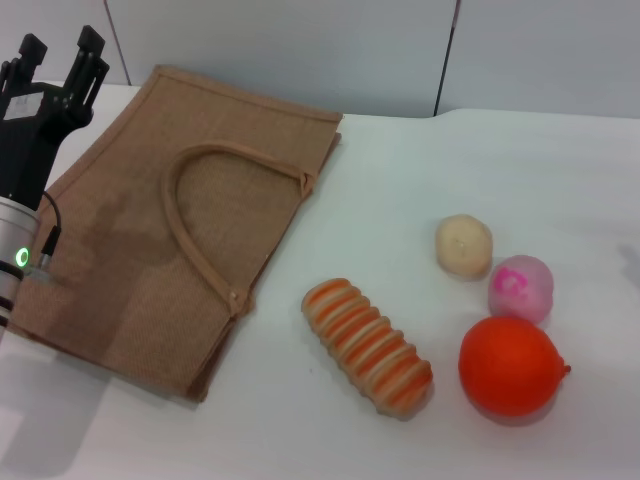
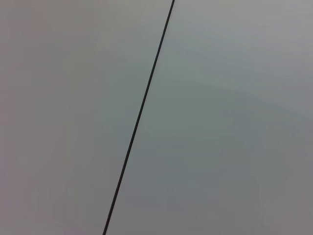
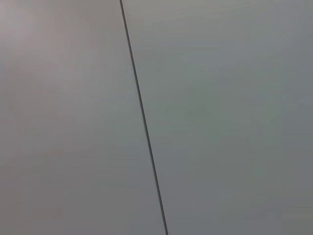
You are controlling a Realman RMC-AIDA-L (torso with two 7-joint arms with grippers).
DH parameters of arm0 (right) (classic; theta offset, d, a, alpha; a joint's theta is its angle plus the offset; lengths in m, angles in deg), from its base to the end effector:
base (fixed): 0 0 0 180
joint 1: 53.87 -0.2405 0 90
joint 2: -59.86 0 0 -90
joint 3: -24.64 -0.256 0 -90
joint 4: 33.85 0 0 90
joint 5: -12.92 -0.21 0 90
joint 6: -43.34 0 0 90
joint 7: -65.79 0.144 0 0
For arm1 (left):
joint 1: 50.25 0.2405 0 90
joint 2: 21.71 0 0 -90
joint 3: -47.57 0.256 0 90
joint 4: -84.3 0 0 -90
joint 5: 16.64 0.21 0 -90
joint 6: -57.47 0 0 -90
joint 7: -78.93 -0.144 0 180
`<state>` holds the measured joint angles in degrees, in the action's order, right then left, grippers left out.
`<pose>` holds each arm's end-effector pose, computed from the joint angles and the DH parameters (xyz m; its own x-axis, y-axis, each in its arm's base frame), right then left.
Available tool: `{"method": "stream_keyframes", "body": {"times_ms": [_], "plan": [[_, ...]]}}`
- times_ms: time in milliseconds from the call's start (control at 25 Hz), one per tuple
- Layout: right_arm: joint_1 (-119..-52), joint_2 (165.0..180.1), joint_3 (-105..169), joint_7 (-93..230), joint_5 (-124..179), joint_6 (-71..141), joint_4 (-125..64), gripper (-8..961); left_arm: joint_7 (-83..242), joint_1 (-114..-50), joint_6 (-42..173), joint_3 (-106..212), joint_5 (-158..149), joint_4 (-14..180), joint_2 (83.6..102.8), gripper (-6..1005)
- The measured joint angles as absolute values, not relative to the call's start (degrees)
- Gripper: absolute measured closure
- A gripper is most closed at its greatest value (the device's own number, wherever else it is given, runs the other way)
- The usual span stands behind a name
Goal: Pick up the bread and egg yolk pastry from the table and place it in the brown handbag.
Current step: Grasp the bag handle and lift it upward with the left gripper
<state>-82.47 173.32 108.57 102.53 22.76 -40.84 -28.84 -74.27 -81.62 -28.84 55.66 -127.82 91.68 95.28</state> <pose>0.2964 0.3460 0.0476 0.4725 0.2001 -0.8583 -0.7340 -0.4498 -0.5089 -0.2962 0.3398 0.0264 0.3953 -0.2768 0.8758 0.8540 -0.2402 -0.4614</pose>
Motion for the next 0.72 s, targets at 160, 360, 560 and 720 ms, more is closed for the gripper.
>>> {"method": "stream_keyframes", "body": {"times_ms": [160, 360, 560, 720], "plan": [[-82.46, 173.32, 108.57, 102.53, 22.76, -40.81, -28.84, 73, -74.26, -81.62, -28.83, 55.66, -127.82, 91.68, 95.28, 210], [-82.44, 173.25, 108.57, 102.53, 22.76, -40.77, -28.84, 74, -74.27, -81.62, -28.84, 55.66, -127.82, 91.68, 95.28, 211], [-82.43, 173.24, 108.57, 102.53, 22.76, -40.77, -28.89, 74, -72.97, -81.66, -28.37, 55.96, -127.71, 91.64, 95.13, 211], [-82.3, 173.19, 108.57, 102.53, 22.76, -40.76, -28.94, 73, -66.67, -81.87, -27.95, 56.99, -126.66, 90.57, 94.76, 211]]}}
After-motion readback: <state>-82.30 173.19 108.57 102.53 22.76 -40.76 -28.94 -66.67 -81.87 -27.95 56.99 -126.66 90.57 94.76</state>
